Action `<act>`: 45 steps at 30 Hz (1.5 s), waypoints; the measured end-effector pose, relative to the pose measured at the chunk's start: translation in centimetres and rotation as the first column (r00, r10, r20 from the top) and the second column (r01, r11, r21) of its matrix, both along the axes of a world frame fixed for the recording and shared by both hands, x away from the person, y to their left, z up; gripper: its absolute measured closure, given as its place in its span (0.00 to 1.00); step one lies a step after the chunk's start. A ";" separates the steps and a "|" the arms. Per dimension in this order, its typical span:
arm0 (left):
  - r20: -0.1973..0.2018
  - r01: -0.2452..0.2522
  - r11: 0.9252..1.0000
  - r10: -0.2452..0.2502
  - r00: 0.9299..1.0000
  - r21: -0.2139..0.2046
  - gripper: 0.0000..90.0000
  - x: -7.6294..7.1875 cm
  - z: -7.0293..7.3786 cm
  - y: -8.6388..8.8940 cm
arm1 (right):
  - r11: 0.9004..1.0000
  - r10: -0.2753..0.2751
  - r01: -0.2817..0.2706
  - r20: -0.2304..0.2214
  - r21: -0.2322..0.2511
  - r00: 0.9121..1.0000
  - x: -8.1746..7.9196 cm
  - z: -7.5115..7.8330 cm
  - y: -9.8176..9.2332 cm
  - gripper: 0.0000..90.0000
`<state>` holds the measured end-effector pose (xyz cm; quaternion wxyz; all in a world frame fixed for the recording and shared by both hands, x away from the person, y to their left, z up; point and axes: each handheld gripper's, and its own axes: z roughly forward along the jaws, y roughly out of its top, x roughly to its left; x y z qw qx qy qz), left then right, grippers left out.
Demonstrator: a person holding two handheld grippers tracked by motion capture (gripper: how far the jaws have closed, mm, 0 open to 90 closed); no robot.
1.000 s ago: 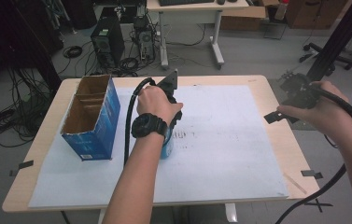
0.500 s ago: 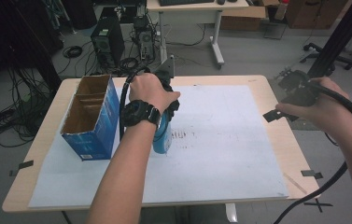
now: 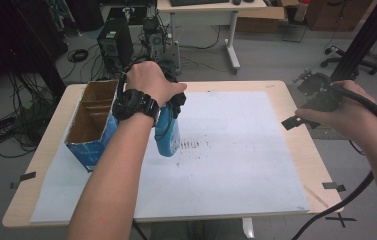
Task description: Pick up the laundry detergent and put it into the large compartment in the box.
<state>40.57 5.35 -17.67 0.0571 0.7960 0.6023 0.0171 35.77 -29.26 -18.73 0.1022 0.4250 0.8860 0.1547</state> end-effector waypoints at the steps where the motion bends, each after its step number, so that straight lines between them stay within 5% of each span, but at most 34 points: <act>1: 0.001 0.003 1.000 -0.003 1.000 0.000 0.42 0.1 0.3 0.1 | 1.000 -0.001 0.001 -0.001 0.001 1.000 0.0 0.1 0.0 0.18; 21: 0.030 -0.017 1.000 0.016 0.999 0.016 0.42 0.5 5.5 1.4 | 1.000 -0.002 0.002 -0.004 0.017 1.000 0.7 0.9 0.2 0.17; 33: 0.069 -0.038 0.999 0.039 0.997 -0.015 0.42 0.7 8.7 2.6 | 1.000 -0.010 0.010 -0.006 0.005 1.000 0.9 1.6 0.6 0.17; 45: 0.081 -0.050 0.999 0.051 0.995 -0.009 0.42 0.9 10.5 3.6 | 1.000 -0.018 0.018 -0.009 0.012 1.000 0.9 1.9 0.9 0.16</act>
